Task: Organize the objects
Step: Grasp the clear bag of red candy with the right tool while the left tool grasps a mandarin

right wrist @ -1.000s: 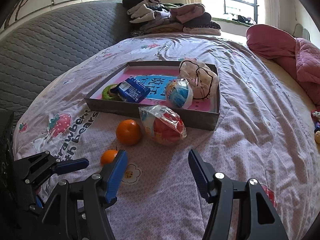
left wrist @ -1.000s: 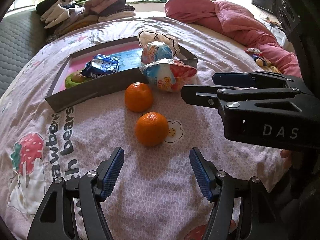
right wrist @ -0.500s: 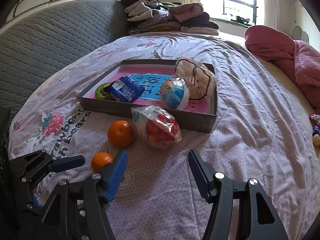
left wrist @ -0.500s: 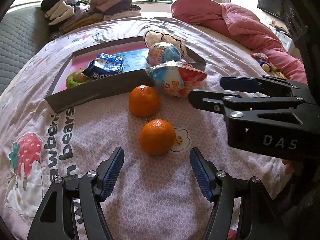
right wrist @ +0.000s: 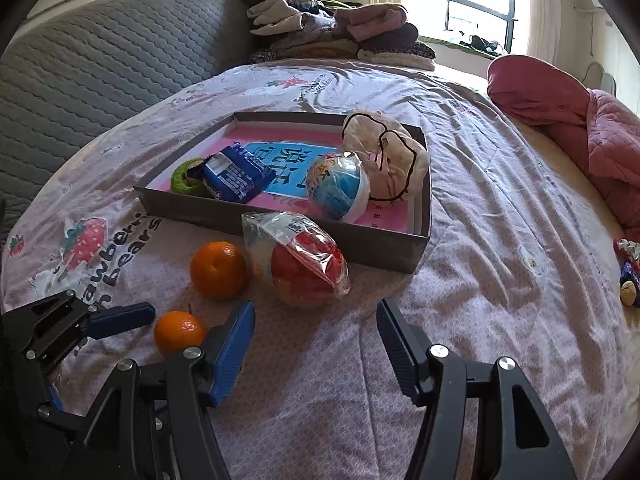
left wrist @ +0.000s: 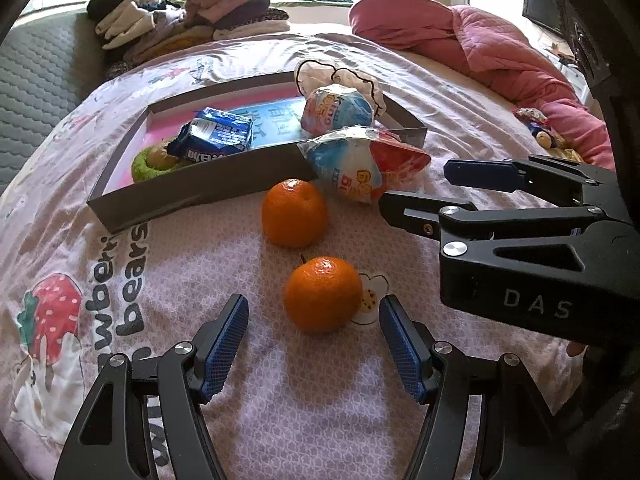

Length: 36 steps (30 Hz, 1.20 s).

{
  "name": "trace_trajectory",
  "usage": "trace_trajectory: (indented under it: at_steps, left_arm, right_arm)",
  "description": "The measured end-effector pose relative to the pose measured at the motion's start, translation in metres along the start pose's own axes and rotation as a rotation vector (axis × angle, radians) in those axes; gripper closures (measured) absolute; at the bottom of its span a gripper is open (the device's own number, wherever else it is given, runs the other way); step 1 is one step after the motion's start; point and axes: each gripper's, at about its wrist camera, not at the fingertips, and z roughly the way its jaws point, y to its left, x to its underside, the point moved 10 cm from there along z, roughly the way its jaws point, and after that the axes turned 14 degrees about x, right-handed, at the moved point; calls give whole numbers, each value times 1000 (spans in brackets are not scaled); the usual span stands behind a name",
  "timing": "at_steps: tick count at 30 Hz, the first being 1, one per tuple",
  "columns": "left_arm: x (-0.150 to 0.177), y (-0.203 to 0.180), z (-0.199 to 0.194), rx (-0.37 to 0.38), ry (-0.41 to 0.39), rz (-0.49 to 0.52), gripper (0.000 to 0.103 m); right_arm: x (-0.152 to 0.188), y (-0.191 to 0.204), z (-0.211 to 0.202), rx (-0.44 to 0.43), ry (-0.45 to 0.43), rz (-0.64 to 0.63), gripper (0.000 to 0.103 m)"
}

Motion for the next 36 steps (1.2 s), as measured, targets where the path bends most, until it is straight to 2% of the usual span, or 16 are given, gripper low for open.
trace_trajectory:
  at_steps: [16, 28, 36]
  left_arm:
    - [-10, 17, 1, -5, -17, -38, 34]
    - [-14, 21, 4, -4, -24, -54, 34]
    - [-17, 24, 5, -16, -22, -50, 34]
  right_arm:
    - [-7, 4, 22, -14, 38, 6, 40]
    - [-11, 22, 24, -37, 14, -43, 41]
    - [-13, 27, 28, -101, 33, -2, 52]
